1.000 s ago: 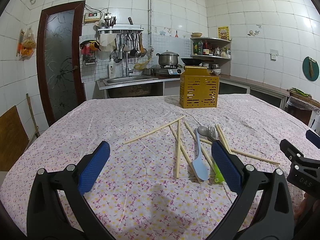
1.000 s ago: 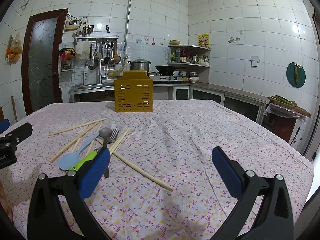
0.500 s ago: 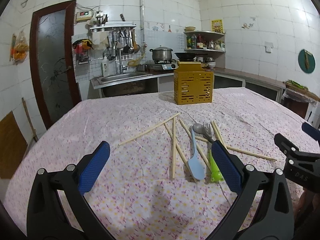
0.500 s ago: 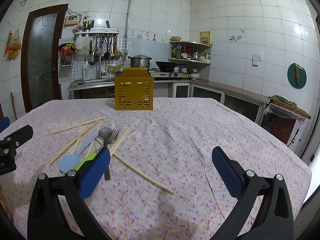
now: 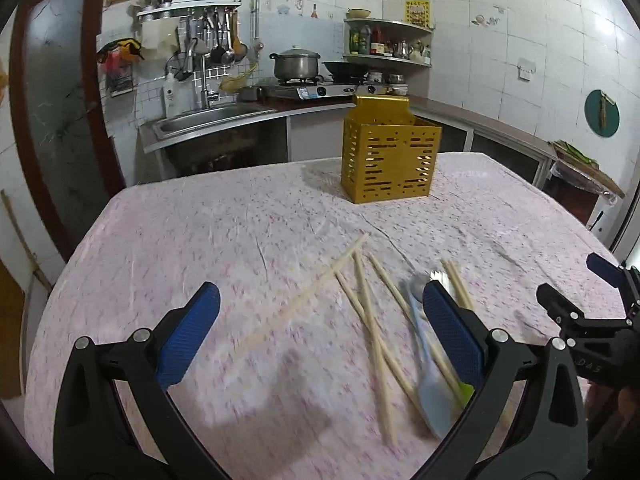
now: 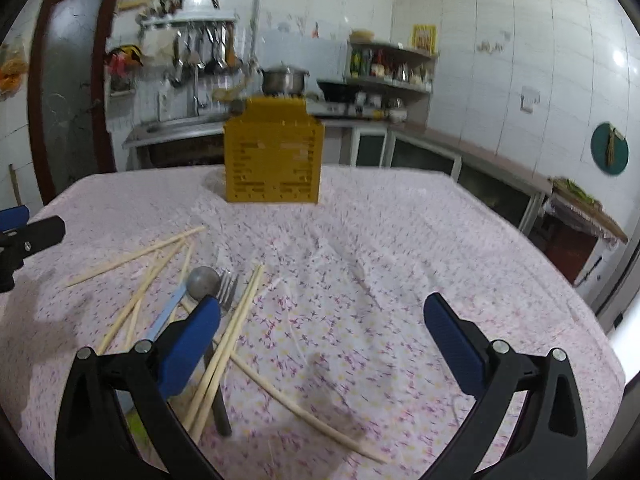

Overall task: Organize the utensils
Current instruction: 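Lower the left gripper onto a wooden chopstick and close while the right gripper grasps another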

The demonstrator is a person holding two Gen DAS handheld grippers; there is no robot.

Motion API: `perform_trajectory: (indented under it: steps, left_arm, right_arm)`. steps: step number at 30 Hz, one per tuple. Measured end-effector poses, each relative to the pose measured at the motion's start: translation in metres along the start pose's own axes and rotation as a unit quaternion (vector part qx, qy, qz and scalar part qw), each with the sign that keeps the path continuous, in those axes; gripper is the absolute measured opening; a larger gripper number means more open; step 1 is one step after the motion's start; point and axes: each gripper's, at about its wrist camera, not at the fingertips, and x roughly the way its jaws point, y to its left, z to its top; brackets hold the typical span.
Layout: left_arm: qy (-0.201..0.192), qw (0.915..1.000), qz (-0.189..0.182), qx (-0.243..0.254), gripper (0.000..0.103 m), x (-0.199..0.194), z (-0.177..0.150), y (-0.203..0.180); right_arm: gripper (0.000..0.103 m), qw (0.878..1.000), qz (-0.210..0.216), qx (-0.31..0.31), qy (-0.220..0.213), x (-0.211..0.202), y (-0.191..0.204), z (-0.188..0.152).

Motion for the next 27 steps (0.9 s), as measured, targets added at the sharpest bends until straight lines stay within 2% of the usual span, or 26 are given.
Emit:
perform_trajectory:
  steps: [3,7,13,18,20,21,24,25,26,27]
  left_arm:
    - [0.012,0.9999,0.004,0.010,0.098,0.024,0.007,0.003]
    - [0.037,0.9990,-0.020,0.017,0.098,0.055,0.011,0.006]
    - [0.068,0.9964,-0.025,0.045,0.097,0.098,0.017,0.007]
    - [0.108,0.9910,-0.063,0.049,0.081,0.123,0.018,0.003]
    - [0.121,0.9890,-0.067,0.053,0.073,0.131,0.017,-0.001]
    - [0.127,0.9878,-0.069,0.056,0.066,0.135,0.016,-0.003]
    - [0.145,0.9843,-0.077,0.065,0.051,0.143,0.013,-0.009]
    - [0.147,0.9837,-0.079,0.066,0.050,0.144,0.012,-0.010]
    - [0.151,0.9828,-0.082,0.068,0.046,0.145,0.012,-0.012]
    - [0.155,0.9817,-0.086,0.070,0.039,0.147,0.011,-0.013]
  right_arm:
    - [0.099,0.999,0.011,0.019,0.038,0.026,0.003,0.003]
    - [0.099,0.997,0.009,0.019,0.072,0.054,0.011,0.002]
    - [0.099,0.995,0.010,0.025,0.098,0.075,0.012,0.002]
    - [0.098,0.993,0.022,0.024,0.117,0.087,0.018,0.003]
    - [0.086,0.991,0.028,0.022,0.127,0.094,0.020,0.004]
    - [0.075,0.990,0.033,0.021,0.135,0.097,0.021,0.004]
    - [0.067,0.989,0.043,0.033,0.139,0.100,0.018,0.005]
    - [0.060,0.988,0.049,0.033,0.141,0.101,0.018,0.006]
    - [0.057,0.988,0.051,0.033,0.141,0.102,0.019,0.006]
    - [0.049,0.988,0.052,0.033,0.143,0.103,0.019,0.007]
